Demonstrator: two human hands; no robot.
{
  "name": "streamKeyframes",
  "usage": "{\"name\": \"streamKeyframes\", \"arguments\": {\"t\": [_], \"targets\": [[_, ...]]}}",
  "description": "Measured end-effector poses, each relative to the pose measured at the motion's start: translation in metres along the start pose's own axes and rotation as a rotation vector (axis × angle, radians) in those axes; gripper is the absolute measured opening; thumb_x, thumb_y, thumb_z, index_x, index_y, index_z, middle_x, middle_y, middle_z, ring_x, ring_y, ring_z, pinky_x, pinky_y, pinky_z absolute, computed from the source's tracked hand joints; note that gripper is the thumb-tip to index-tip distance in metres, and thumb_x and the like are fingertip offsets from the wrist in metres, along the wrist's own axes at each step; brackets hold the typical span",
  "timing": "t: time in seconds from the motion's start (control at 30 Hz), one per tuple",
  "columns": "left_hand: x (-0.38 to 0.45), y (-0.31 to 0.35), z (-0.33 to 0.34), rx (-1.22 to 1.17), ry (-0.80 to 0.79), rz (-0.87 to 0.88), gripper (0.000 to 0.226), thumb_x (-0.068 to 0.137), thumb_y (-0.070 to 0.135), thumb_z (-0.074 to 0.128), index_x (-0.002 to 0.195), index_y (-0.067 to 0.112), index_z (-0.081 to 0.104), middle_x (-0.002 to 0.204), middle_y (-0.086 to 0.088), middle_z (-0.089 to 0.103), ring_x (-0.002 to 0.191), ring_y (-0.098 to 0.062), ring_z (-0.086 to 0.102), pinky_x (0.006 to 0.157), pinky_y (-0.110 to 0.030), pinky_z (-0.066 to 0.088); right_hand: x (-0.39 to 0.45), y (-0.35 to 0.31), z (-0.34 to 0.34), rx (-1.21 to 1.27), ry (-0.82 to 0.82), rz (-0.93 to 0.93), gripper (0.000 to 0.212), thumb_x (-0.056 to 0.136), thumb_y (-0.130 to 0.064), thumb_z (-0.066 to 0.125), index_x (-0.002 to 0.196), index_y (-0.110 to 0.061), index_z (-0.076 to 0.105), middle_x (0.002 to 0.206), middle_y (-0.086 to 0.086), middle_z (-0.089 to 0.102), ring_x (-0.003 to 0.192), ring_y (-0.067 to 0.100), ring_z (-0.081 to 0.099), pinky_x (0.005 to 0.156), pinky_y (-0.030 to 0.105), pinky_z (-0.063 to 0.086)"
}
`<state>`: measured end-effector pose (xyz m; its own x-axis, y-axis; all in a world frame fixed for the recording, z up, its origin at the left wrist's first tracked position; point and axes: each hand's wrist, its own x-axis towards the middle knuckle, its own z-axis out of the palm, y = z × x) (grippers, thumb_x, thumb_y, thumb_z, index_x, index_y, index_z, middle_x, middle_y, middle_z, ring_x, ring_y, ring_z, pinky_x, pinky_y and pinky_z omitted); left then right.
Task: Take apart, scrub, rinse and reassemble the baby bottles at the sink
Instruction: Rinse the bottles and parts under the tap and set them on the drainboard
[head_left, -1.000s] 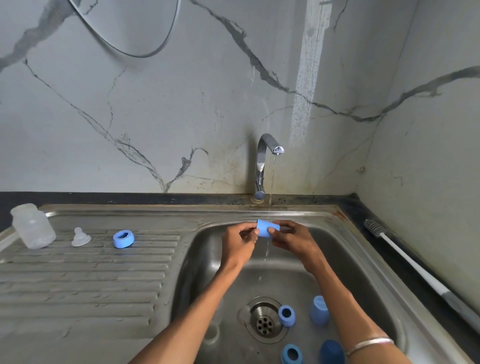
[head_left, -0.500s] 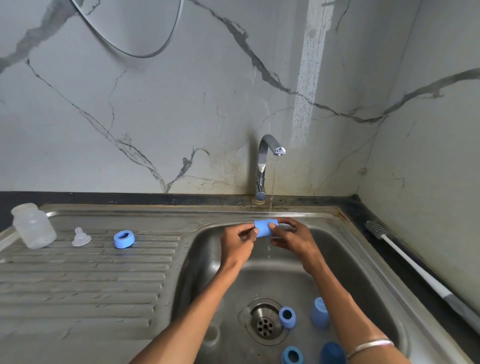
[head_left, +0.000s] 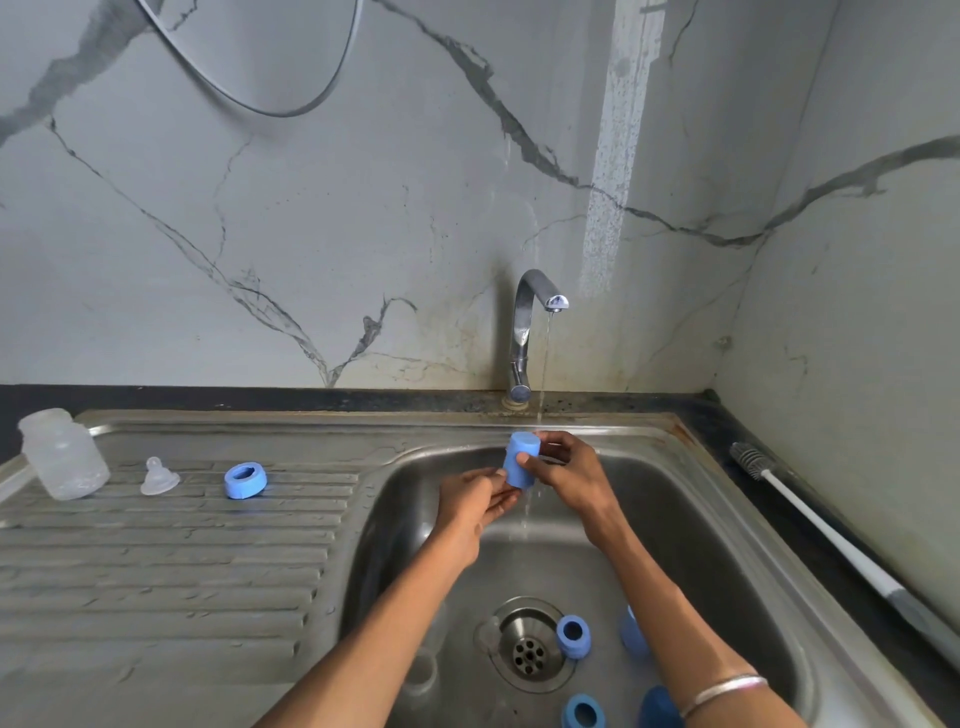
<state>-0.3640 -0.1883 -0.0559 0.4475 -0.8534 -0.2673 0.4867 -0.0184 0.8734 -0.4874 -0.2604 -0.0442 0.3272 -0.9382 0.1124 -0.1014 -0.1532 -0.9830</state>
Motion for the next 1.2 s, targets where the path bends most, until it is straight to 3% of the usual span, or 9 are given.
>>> {"name": "streamKeyframes", "arguments": {"t": [0.2, 0.37, 0.47, 0.6, 0.7, 0.8, 0.97, 1.2], "targets": [[-0.004, -0.001, 0.002, 0.099, -0.132, 0.033, 0.017, 0.096, 0.001, 0.060, 0.110, 0.007, 0.068, 0.100, -0.017, 0.074, 0.086, -0.025, 0.072, 0.073, -0.026, 0.060, 0.001, 0.004, -0.003, -0.027, 0.077, 0.023, 0.045, 0.079, -0.032, 0.082, 0.115, -0.016, 0.061, 0.108, 0.004, 0.071, 0.099, 0.019, 0.068, 0.076, 0.028, 0.056], [-0.008, -0.003, 0.005, 0.213, -0.201, 0.109, 0.016, 0.093, 0.006, 0.067, 0.109, 0.008, 0.070, 0.096, -0.013, 0.076, 0.083, -0.022, 0.072, 0.074, -0.026, 0.059, -0.004, 0.000, -0.004, -0.064, 0.064, 0.040, 0.040, 0.088, -0.049, 0.069, 0.119, -0.026, 0.059, 0.114, 0.003, 0.066, 0.098, 0.016, 0.066, 0.069, 0.024, 0.052], [-0.007, -0.007, 0.005, 0.298, -0.182, 0.177, 0.012, 0.093, 0.007, 0.067, 0.103, 0.012, 0.070, 0.092, -0.012, 0.076, 0.080, -0.022, 0.072, 0.075, -0.028, 0.060, -0.005, 0.000, -0.003, -0.070, -0.002, 0.051, 0.043, 0.092, -0.050, 0.063, 0.123, -0.020, 0.063, 0.114, 0.002, 0.068, 0.098, 0.014, 0.066, 0.071, 0.023, 0.054], [-0.003, -0.008, 0.007, 0.292, -0.139, 0.153, 0.011, 0.099, 0.013, 0.060, 0.102, 0.007, 0.069, 0.085, -0.009, 0.073, 0.074, -0.020, 0.070, 0.068, -0.027, 0.059, -0.002, 0.000, -0.002, 0.106, -0.073, 0.161, 0.037, 0.099, -0.040, 0.057, 0.125, -0.015, 0.064, 0.112, 0.008, 0.072, 0.101, 0.022, 0.070, 0.090, 0.036, 0.058], [-0.003, -0.007, 0.007, 0.286, -0.124, 0.130, 0.015, 0.102, 0.013, 0.054, 0.101, 0.008, 0.068, 0.083, -0.005, 0.070, 0.074, -0.021, 0.069, 0.066, -0.027, 0.058, -0.002, -0.001, -0.002, 0.172, -0.084, 0.179, 0.032, 0.099, -0.027, 0.059, 0.128, -0.014, 0.062, 0.112, 0.008, 0.071, 0.101, 0.022, 0.071, 0.081, 0.031, 0.058], [-0.004, -0.008, 0.007, 0.305, -0.144, 0.131, 0.018, 0.103, 0.009, 0.049, 0.105, 0.010, 0.068, 0.095, -0.012, 0.071, 0.075, -0.020, 0.070, 0.065, -0.026, 0.058, -0.004, -0.006, -0.002, 0.177, -0.046, 0.159, 0.032, 0.092, -0.023, 0.068, 0.124, -0.016, 0.063, 0.110, 0.006, 0.072, 0.099, 0.020, 0.070, 0.077, 0.029, 0.058], [-0.010, -0.004, 0.007, 0.315, -0.196, 0.184, 0.018, 0.100, 0.007, 0.055, 0.109, 0.018, 0.067, 0.107, -0.011, 0.073, 0.086, -0.022, 0.071, 0.076, -0.030, 0.060, -0.007, -0.007, -0.001, 0.078, 0.030, 0.109, 0.041, 0.083, -0.034, 0.078, 0.120, -0.026, 0.063, 0.115, 0.004, 0.068, 0.100, 0.020, 0.068, 0.070, 0.028, 0.054], [-0.009, -0.004, 0.004, 0.397, -0.133, 0.278, 0.014, 0.095, 0.012, 0.065, 0.106, 0.019, 0.069, 0.094, -0.004, 0.076, 0.083, -0.020, 0.073, 0.078, -0.034, 0.061, -0.011, -0.011, 0.001, 0.061, -0.033, 0.198, 0.045, 0.091, -0.055, 0.061, 0.116, -0.018, 0.066, 0.109, 0.004, 0.071, 0.097, 0.014, 0.068, 0.070, 0.025, 0.055]]}}
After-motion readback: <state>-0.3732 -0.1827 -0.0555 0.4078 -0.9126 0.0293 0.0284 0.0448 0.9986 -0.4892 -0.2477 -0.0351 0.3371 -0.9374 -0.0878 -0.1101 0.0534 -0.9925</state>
